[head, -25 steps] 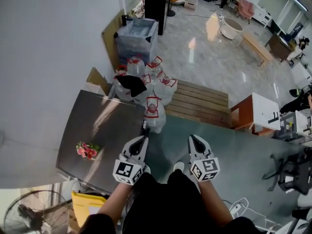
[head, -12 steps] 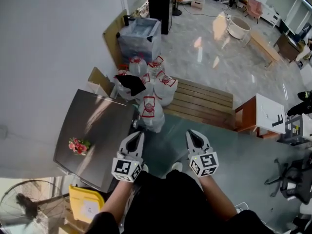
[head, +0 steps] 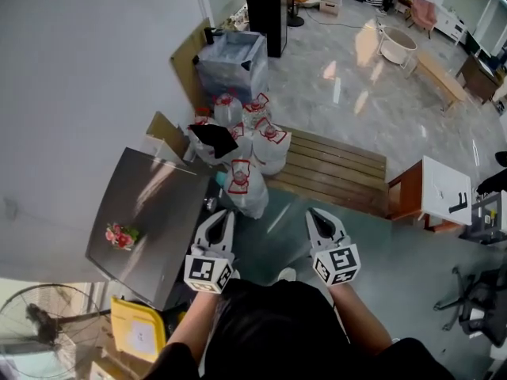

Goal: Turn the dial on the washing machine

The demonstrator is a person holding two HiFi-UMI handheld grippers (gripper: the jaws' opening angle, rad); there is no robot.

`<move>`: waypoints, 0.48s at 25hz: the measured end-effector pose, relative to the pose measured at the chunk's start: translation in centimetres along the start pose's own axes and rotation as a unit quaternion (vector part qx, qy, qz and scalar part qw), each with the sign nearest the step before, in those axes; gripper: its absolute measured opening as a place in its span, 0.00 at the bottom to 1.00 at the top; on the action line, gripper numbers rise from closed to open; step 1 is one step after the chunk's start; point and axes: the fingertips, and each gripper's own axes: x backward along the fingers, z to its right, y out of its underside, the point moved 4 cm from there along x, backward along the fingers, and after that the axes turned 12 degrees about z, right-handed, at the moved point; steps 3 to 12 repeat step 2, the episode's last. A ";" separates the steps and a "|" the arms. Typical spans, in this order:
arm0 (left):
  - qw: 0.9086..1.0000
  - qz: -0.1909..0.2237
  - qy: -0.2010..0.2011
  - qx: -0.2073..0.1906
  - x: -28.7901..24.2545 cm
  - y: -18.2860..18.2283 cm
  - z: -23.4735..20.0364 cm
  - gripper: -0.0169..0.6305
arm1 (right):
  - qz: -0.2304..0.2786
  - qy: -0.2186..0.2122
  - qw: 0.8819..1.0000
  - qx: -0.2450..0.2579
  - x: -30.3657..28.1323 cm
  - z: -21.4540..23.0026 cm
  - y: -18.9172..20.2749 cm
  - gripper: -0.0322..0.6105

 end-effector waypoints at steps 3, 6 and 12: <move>1.000 0.001 -0.007 0.001 -0.5 0.1 0.5 0.04 | 0.000 -0.006 1.000 0.002 0.2 0.9 -0.1 0.05; 1.000 0.001 -0.007 0.001 -0.5 0.1 0.5 0.04 | 0.000 -0.006 1.000 0.002 0.2 0.9 -0.1 0.05; 1.000 0.001 -0.007 0.001 -0.5 0.1 0.5 0.04 | 0.000 -0.006 1.000 0.002 0.2 0.9 -0.1 0.05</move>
